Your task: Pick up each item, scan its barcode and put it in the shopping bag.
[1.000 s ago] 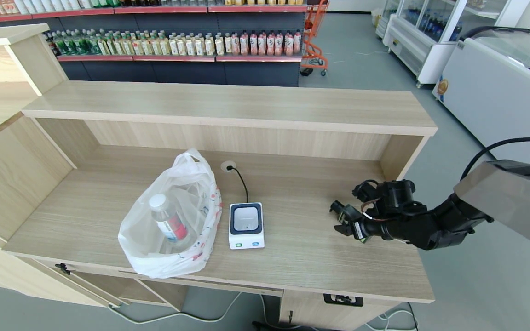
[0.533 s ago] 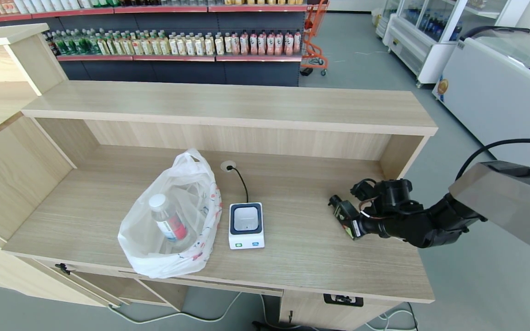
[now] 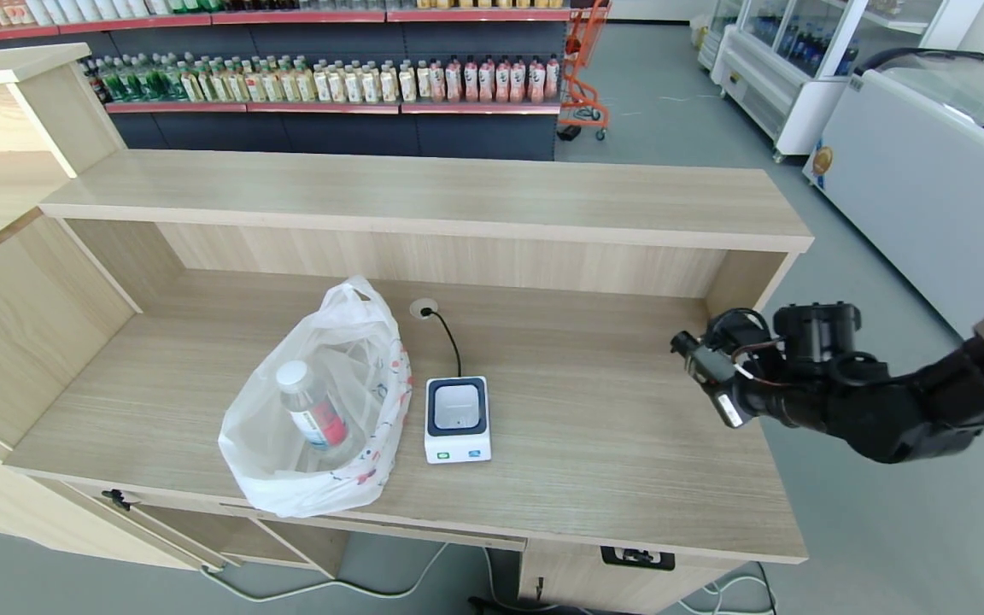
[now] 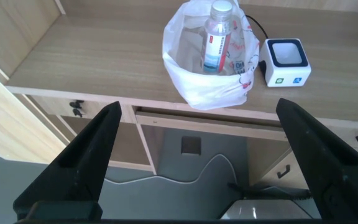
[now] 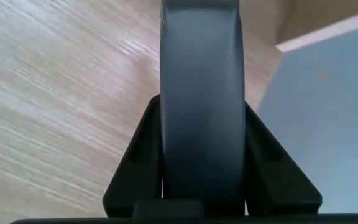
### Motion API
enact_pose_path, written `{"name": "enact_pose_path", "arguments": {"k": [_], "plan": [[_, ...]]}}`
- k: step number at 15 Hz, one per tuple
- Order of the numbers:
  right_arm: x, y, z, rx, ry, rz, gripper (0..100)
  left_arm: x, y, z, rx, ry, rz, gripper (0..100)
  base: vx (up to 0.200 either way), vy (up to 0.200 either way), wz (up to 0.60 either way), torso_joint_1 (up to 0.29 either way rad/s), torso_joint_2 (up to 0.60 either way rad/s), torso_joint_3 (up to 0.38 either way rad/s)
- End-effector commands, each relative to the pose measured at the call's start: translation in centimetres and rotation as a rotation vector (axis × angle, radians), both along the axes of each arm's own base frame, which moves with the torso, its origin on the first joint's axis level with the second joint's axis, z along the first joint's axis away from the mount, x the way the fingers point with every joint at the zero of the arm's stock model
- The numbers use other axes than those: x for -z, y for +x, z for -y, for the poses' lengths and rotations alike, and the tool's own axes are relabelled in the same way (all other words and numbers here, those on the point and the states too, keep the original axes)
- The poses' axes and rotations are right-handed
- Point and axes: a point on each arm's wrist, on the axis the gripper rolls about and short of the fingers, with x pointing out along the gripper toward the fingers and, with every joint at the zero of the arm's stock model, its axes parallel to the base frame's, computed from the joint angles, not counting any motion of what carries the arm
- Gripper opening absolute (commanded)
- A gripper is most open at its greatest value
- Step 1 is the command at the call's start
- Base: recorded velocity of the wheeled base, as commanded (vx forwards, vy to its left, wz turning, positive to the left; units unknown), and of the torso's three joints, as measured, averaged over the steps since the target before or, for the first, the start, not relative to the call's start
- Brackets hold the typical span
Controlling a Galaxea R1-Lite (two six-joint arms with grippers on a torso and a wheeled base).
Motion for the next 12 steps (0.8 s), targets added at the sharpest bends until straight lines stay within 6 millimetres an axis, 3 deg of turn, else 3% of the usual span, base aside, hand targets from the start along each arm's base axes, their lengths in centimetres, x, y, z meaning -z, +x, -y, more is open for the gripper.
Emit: {"name": "enact_pose_path", "arguments": {"k": [1,3,6,7,9,12], "plan": [[-4.3,-8.9,4.4,0.063,-0.192,0.153,0,0.0,0.0,0.0,0.000,0.000,-0.001,100,0.000,0.000,0.00,0.000,0.00,0.000],[-8.1,-13.2,5.9,0.052,-0.347,0.299,0,0.0,0.0,0.0,0.000,0.000,-0.001,100,0.000,0.000,0.00,0.000,0.00,0.000],[-12.6,-16.8,5.2,-0.153,-0.509,0.547,0,0.0,0.0,0.0,0.000,0.000,-0.001,100,0.000,0.000,0.00,0.000,0.00,0.000],[-14.6,-17.8,4.2,-0.330,-0.680,0.733,0,0.0,0.0,0.0,0.000,0.000,-0.001,100,0.000,0.000,0.00,0.000,0.00,0.000],[-16.2,-18.8,0.8,-0.639,-0.896,1.071,0,0.0,0.0,0.0,0.000,0.000,0.001,100,0.000,0.000,0.00,0.000,0.00,0.000],[-17.3,-20.7,-3.3,-0.826,-1.181,1.529,0,0.0,0.0,0.0,0.000,0.000,-0.001,100,0.000,0.000,0.00,0.000,0.00,0.000]]}}
